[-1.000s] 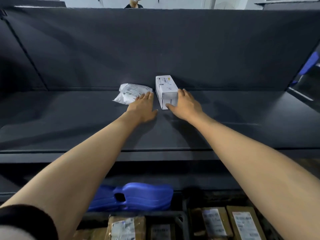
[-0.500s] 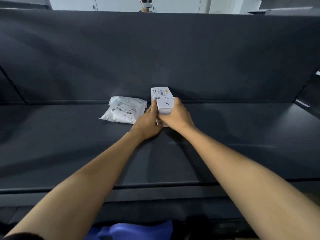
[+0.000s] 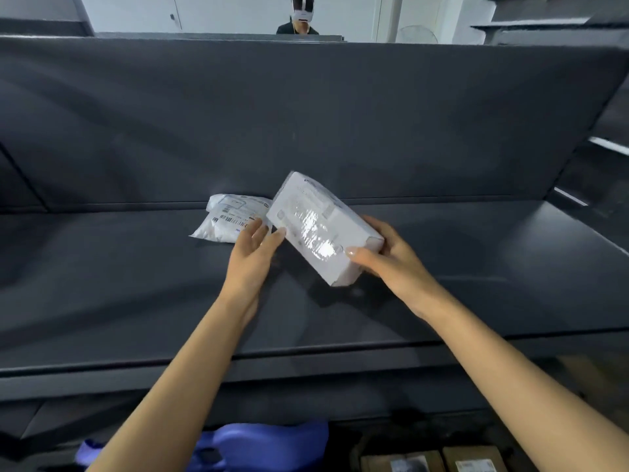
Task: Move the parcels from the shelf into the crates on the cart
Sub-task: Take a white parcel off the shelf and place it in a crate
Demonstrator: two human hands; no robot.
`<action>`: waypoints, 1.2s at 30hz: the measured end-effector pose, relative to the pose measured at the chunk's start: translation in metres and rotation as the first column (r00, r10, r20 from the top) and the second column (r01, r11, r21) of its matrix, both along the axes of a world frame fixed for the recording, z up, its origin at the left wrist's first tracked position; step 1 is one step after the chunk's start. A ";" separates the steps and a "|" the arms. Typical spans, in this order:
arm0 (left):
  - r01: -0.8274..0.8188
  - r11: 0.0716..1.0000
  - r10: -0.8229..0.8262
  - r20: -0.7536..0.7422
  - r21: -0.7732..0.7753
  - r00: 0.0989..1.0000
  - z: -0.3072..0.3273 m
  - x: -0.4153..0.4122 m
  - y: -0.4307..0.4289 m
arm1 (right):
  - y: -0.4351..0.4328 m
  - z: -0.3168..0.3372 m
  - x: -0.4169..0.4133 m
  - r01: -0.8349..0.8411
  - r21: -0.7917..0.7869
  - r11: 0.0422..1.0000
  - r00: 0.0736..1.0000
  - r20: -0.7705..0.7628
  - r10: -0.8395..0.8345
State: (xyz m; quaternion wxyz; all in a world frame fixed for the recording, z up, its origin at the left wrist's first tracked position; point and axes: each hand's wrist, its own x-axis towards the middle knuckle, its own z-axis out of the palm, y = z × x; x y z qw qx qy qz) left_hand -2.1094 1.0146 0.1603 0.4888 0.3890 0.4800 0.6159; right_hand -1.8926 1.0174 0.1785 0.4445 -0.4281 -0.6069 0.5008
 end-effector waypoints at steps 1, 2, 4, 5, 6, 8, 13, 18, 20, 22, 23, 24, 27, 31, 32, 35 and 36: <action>0.059 0.998 -0.059 0.038 0.002 0.997 0.003 -0.001 -0.012 | -0.014 0.000 0.006 -0.035 -0.017 0.999 0.999 -0.012 0.035; 0.116 0.993 -0.116 0.069 0.007 0.991 0.005 -0.003 -0.024 | -0.028 -0.001 0.012 -0.066 -0.031 0.997 0.998 -0.017 0.065; 0.195 0.981 -0.194 0.096 0.000 0.976 0.010 -0.007 -0.051 | -0.056 -0.002 0.024 -0.130 -0.057 0.990 0.992 -0.016 0.129; 0.226 0.974 -0.224 0.094 -0.012 0.970 0.010 -0.008 -0.065 | -0.069 -0.003 0.029 -0.167 -0.072 0.983 0.986 -0.016 0.166; 0.256 0.966 -0.253 0.096 -0.024 0.963 0.010 -0.009 -0.079 | -0.082 -0.004 0.033 -0.200 -0.093 0.975 0.980 -0.018 0.199; 0.291 0.956 -0.286 0.105 -0.031 0.952 0.005 -0.009 -0.105 | -0.105 -0.007 0.040 -0.243 -0.139 0.960 0.970 -0.026 0.241; 0.275 0.961 -0.270 0.157 -0.009 0.950 -0.014 -0.006 -0.167 | -0.155 -0.019 0.044 -0.234 -0.220 0.947 0.961 -0.201 0.191; 0.179 0.984 -0.174 0.278 0.006 0.945 -0.039 0.006 -0.221 | -0.199 -0.042 0.031 -0.088 -0.275 0.957 0.945 -0.327 -0.007; 0.143 0.990 -0.137 0.293 0.000 0.946 -0.045 0.010 -0.240 | -0.216 -0.054 0.025 -0.032 -0.288 0.957 0.942 -0.328 -0.067; 0.103 0.995 -0.093 0.323 -0.014 0.942 -0.051 0.013 -0.255 | -0.230 -0.065 0.021 0.007 -0.295 0.955 0.935 -0.336 -0.110; 0.087 0.996 -0.076 0.332 -0.018 0.940 -0.052 0.014 -0.262 | -0.237 -0.070 0.019 0.010 -0.304 0.952 0.930 -0.347 -0.121; 0.070 0.997 -0.059 0.332 -0.019 0.941 -0.054 0.015 -0.269 | -0.243 -0.074 0.018 0.006 -0.313 0.950 0.925 -0.359 -0.124; 0.037 0.999 -0.032 0.286 -0.014 0.958 -0.057 0.023 -0.289 | -0.259 -0.083 0.019 -0.014 -0.320 0.947 0.923 -0.368 -0.111; 0.056 0.998 -0.050 0.228 -0.018 0.972 -0.058 0.037 -0.311 | -0.272 -0.089 0.033 -0.043 -0.321 0.946 0.931 -0.356 -0.078; 0.056 0.998 -0.051 0.217 -0.015 0.975 -0.057 0.042 -0.317 | -0.275 -0.089 0.038 -0.053 -0.317 0.947 0.933 -0.353 -0.066; 0.037 0.999 -0.034 0.190 -0.012 0.981 -0.054 0.059 -0.334 | -0.281 -0.086 0.056 -0.085 -0.284 0.955 0.943 -0.334 -0.015; 0.036 0.999 -0.032 0.198 -0.015 0.980 -0.053 0.064 -0.339 | -0.284 -0.084 0.063 -0.098 -0.266 0.959 0.947 -0.321 0.008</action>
